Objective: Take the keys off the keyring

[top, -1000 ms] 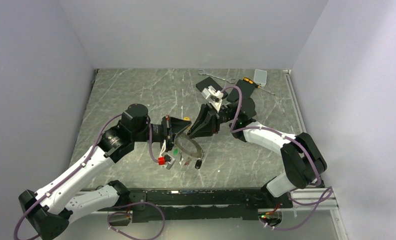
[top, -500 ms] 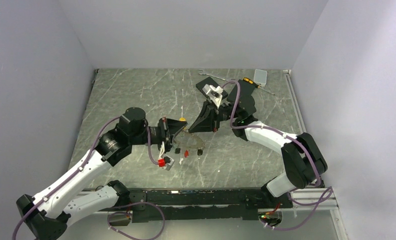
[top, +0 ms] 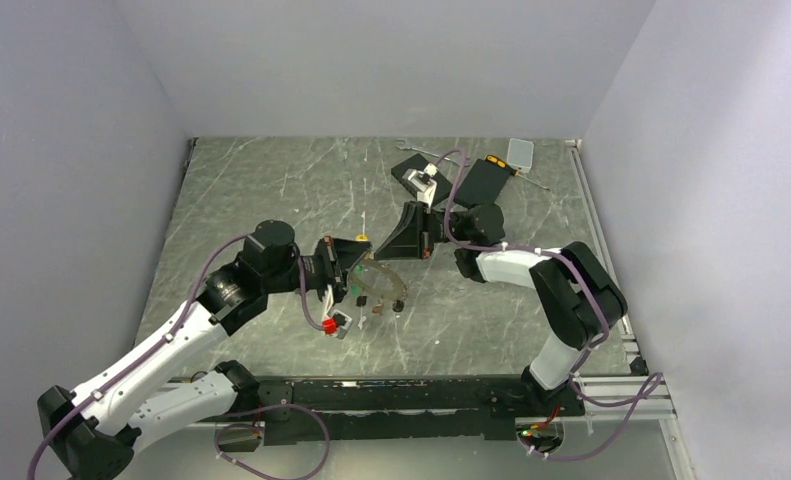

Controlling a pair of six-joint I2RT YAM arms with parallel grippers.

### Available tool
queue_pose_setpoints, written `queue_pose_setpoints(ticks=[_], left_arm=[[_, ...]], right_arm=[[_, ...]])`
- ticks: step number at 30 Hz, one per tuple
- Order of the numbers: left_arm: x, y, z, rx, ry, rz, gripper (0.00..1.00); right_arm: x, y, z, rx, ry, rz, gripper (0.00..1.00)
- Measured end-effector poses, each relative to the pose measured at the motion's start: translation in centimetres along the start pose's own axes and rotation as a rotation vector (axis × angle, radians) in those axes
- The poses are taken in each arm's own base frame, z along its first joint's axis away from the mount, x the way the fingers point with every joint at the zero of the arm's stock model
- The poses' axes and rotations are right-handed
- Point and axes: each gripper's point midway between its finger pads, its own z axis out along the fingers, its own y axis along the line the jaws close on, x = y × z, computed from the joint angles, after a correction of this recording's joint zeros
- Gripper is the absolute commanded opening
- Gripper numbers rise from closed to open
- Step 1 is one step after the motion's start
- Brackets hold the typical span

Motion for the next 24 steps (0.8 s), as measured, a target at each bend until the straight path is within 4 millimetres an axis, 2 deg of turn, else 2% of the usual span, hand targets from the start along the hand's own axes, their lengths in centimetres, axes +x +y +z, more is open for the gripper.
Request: queue_pose_setpoints(ticks=[3,8,18,24], left_arm=[[0.4,-0.5,0.2,0.006,0.017,-0.001,0.0],[1.2,-0.3,0.2,-0.006,0.056,0.014,0.0],[2.2,0.1,0.8,-0.031,0.111,0.069,0.0],[2.6,-0.1,1.4,-0.017,0.151,0.072,0.0]], right_arm=[[-0.1,-0.3,-0.1,0.018,-0.043,0.065,0.0],[-0.9,-0.7,-0.2,0.04,-0.118,0.125,0.0],[-2.2,-0.1,-0.3,0.07,-0.195,0.152,0.0],[-2.3,-0.8,-0.6,0.102,-0.217,0.173,0.0]])
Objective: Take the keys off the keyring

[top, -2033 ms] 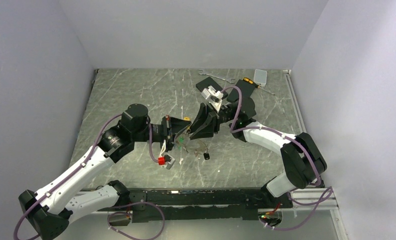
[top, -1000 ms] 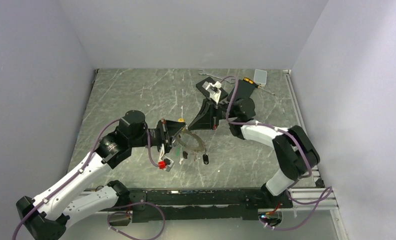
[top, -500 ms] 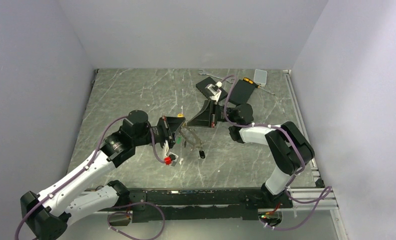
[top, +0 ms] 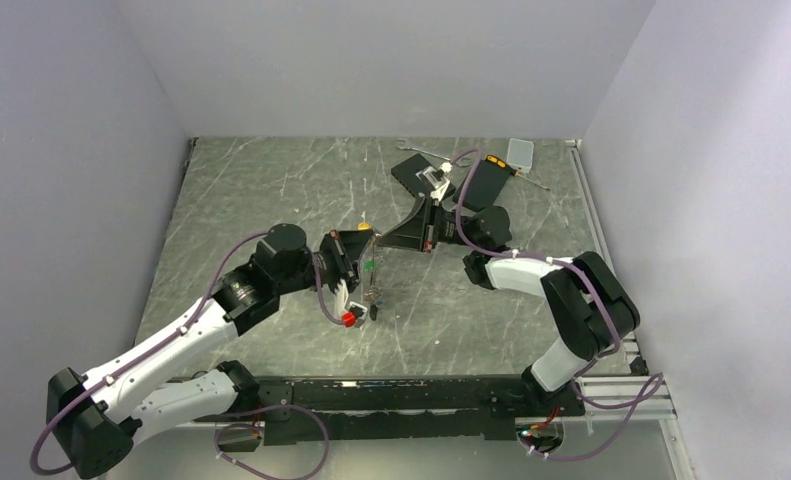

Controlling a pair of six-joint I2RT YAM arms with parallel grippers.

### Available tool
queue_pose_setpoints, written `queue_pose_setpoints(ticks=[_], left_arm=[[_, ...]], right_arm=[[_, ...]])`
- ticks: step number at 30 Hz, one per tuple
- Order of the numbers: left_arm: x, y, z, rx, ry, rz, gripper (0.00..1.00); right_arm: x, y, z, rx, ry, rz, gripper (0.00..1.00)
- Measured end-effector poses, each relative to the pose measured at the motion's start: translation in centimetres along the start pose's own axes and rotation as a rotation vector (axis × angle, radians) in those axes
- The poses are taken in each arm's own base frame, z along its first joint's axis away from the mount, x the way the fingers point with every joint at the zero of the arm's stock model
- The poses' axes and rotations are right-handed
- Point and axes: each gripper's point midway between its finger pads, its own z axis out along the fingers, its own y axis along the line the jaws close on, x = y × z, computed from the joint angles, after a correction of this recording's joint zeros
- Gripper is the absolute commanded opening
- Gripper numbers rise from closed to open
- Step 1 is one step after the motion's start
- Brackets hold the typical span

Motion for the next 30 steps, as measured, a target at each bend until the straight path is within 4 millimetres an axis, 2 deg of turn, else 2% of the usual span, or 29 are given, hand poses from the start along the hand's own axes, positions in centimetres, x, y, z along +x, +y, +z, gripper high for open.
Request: queue_pose_setpoints(ticks=[5,17,24,30], left_arm=[[0.0,-0.4,0.3,0.026,0.024,-0.004,0.0],[0.2,0.5,-0.1,0.076,0.035,-0.072,0.0],[-0.1,-0.4,-0.2,0.128,0.029,-0.119,0.0],[0.0,-0.3,0.0,0.158,0.029,-0.171,0.0]], right_arm=[[0.1,-0.4,-0.2,0.042,-0.005,-0.007,0.0],[-0.1,-1.4,-0.3,0.123,-0.029,-0.06,0.0],[0.4,-2.3,-0.3,0.149,-0.012,-0.076,0.0],[0.5,-2.4,-0.3,0.155,0.007,-0.111,0.0]])
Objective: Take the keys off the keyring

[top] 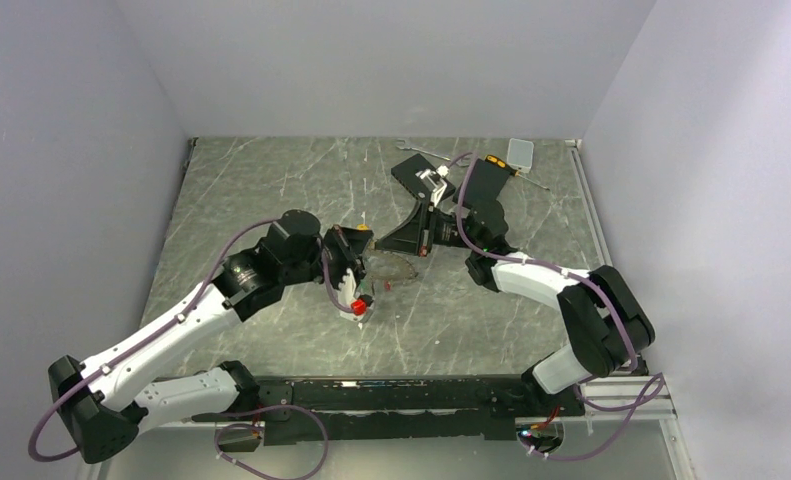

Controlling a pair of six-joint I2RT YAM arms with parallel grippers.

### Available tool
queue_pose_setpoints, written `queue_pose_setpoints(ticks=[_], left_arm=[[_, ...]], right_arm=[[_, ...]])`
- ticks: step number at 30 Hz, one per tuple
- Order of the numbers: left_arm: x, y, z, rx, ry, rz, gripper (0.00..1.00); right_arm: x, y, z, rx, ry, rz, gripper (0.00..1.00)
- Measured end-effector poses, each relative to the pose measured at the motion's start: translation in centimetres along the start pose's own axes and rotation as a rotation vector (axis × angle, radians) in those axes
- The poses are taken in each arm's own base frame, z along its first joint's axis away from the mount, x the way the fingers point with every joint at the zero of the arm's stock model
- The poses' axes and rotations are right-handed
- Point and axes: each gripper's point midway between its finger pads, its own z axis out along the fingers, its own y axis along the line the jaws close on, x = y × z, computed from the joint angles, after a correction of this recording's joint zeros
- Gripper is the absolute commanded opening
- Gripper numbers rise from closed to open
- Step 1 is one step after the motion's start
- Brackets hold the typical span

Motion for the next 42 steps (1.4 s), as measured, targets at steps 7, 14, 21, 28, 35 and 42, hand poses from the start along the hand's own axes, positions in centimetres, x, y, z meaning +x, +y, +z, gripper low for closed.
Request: queue_pose_setpoints(ticks=[7,14,21,28,35,42], left_arm=[[-0.1,0.3,-0.4,0.046,-0.006,-0.059,0.0],[-0.3,-0.1,-0.7,0.127,-0.015,-0.164,0.0],[-0.8,-0.9,-1.0,0.218,-0.021,-0.3,0.0],[-1.6,-1.6,-1.4,0.283,-0.041,-0.393,0.0],[-2.5,-2.5,-1.6,0.267,-0.091,-0.335,0.0],[-4.0,-2.1,-2.4,0.196,-0.178,-0.204,0.0]], right_arm=[[0.1,0.6,0.0,-0.023,0.047,-0.069,0.0],[0.5,1.2,0.0,-0.051,0.106,-0.138,0.0],[0.6,1.2,0.1,-0.06,0.158,-0.178,0.11],[0.7,0.7,-0.2,-0.052,0.166,-0.176,0.35],[1.2,1.3,-0.6,-0.105,0.209,-0.236,0.48],[1.0,1.7,-0.6,-0.18,0.294,-0.449,0.48]])
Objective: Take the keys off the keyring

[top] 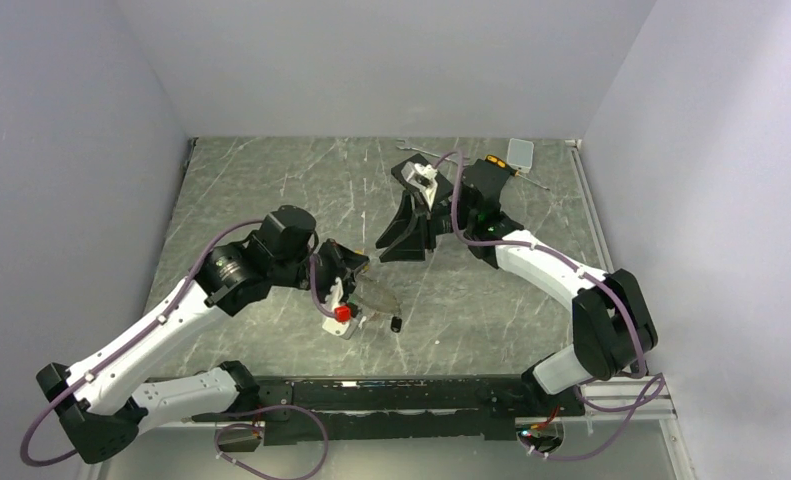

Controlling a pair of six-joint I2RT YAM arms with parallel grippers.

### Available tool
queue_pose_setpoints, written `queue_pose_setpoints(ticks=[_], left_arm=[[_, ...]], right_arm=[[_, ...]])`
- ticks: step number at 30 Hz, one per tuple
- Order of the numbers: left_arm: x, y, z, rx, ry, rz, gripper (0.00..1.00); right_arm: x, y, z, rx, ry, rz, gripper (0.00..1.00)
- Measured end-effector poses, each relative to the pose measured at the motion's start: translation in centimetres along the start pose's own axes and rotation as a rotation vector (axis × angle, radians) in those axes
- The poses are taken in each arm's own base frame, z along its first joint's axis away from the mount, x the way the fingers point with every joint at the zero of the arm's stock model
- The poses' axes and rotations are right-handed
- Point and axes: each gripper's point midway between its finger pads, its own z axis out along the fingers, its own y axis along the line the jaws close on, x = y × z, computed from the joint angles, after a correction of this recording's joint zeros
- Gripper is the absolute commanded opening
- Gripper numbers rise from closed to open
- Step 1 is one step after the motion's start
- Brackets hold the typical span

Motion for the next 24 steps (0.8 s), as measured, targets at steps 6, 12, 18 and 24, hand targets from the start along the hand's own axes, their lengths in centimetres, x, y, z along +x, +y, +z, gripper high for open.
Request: queue_pose_setpoints(ticks=[6,12,18,24], left_arm=[[-1.5,0.9,-0.4,-0.077,-0.064,0.132,0.0],[-2.6,0.0,-0.3,-0.11,-0.116,0.241,0.0],[-3.3,-0.8,0.2,-0.146,-0.159,0.335,0.0],[-4.0,-1.0,0.3,-0.177,-0.195,0.388,0.0]], right_arm=[[0.7,0.4,0.7,-0.045,0.066,-0.121,0.5],[2.4,1.8,1.6,-0.118,0.121,-0.155,0.5],[3.6,3.5,2.2,-0.185,0.164,-0.161,0.5],[4.0,5.4,2.8,-0.253,0.191,-0.17,0.5]])
